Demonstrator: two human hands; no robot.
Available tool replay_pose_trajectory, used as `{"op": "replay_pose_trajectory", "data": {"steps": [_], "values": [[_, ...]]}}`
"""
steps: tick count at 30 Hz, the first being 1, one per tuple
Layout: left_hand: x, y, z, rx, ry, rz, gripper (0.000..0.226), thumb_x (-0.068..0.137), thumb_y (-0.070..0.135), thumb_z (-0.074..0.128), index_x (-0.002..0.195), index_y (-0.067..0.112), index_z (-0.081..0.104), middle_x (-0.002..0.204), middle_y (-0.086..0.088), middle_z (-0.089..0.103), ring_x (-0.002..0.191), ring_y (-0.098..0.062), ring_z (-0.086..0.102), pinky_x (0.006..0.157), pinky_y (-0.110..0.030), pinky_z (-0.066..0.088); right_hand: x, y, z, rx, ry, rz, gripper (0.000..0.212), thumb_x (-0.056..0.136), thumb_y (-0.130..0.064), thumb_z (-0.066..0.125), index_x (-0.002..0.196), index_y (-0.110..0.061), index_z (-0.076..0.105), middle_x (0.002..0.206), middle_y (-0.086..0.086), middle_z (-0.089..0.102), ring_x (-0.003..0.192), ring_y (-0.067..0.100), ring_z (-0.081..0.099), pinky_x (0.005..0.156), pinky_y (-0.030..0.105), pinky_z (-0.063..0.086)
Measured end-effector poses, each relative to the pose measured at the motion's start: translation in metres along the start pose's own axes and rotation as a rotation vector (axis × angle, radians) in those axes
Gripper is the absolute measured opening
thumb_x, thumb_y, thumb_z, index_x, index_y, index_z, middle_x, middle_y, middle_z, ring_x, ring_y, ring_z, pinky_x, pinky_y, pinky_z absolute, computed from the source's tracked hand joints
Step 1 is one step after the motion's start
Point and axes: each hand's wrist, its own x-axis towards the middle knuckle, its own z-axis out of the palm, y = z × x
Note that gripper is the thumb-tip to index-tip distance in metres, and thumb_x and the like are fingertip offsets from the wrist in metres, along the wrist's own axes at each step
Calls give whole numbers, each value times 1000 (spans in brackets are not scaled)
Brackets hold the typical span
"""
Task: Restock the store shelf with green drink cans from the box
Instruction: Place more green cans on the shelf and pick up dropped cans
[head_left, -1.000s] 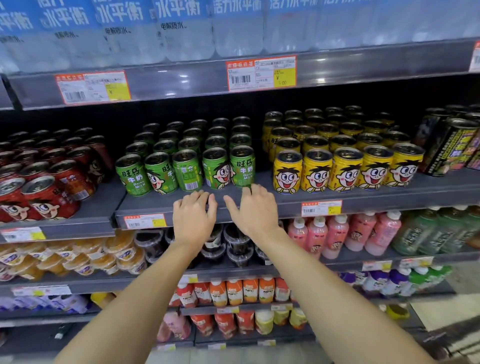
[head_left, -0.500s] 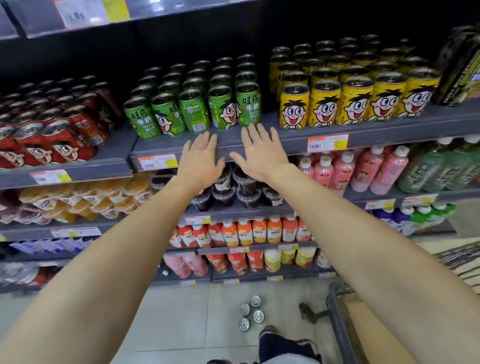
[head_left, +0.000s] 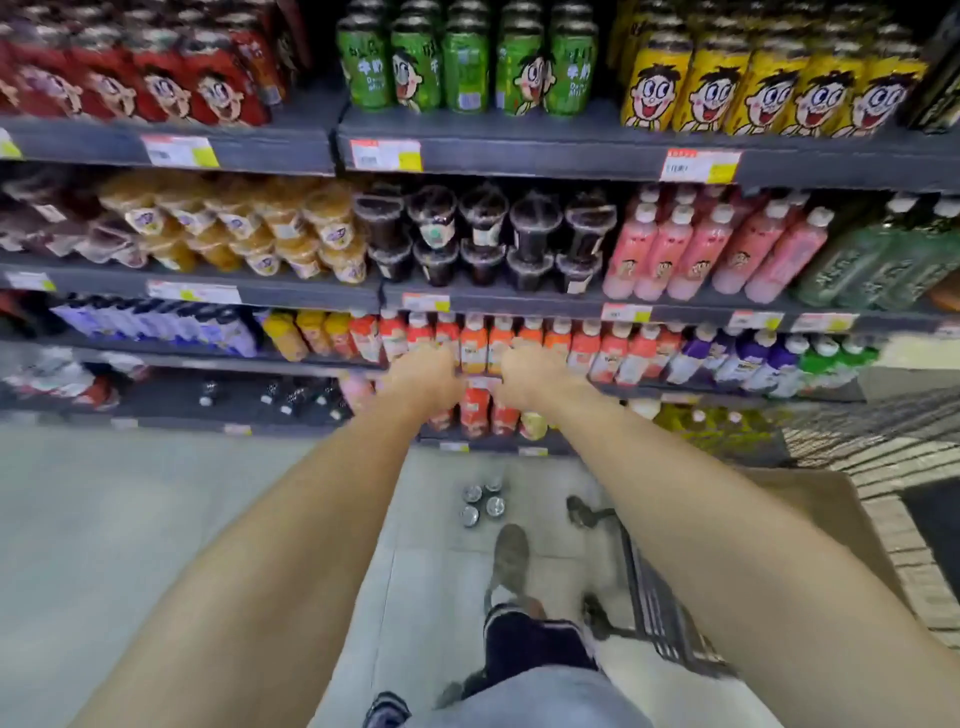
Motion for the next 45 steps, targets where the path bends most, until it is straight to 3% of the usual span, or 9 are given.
{"op": "replay_pose_trajectory", "data": {"steps": [3,7,10,14,19,30,39,45], "values": [[-53,-11,33,37,-33,-13,29,91,29,51,112,12,60,112,-13,63,103,-34,60,80,-40,45,-36,-18,38,30,-94,-33,28,90,-22,55,115,-11,58,114,15,62,106,36,62,77,40,51],[-105,-14,77,19,20,-15,31,93,36,50,112,14,59,110,-12,65,102,-33,61,79,-37,44,-78,-27,79,0,-203,-13,38,90,-25,59,124,-11,51,125,14,56,115,34,55,88,41,47],[-124,-8,101,27,-39,-36,35,93,36,49,119,13,56,117,-11,63,110,-31,57,87,-37,43,-101,-32,101,-17,-222,39,38,92,-29,56,124,-9,50,126,12,54,119,33,53,90,41,44],[-136,3,121,100,-119,-16,34,95,38,45,117,14,56,120,-9,62,111,-30,57,89,-37,42,-119,-34,121,60,-306,43,19,92,-28,54,102,-14,62,109,10,63,108,31,60,84,38,47],[-133,17,146,174,-187,8,39,98,40,39,121,14,56,121,-8,61,111,-27,55,92,-38,38,-119,-16,146,36,-329,70,36,91,-25,55,124,-11,54,131,11,52,125,31,47,101,43,40],[-83,31,200,226,-409,5,48,98,46,33,127,13,53,124,-9,59,116,-27,53,96,-40,38,-94,36,204,69,-479,80,46,91,-29,56,132,-13,47,131,9,50,125,29,46,101,41,36],[-52,5,261,169,-502,-8,42,97,38,36,125,11,53,126,-9,57,118,-27,50,100,-40,35,-60,37,270,44,-625,50,40,94,-28,49,130,-9,48,131,12,51,123,31,47,99,43,37],[-11,-27,325,132,-531,0,44,99,38,35,132,11,48,134,-10,51,126,-27,43,106,-41,30,-6,22,324,323,-634,267,49,92,-35,53,136,-13,45,139,9,49,127,31,46,94,38,40]]}}
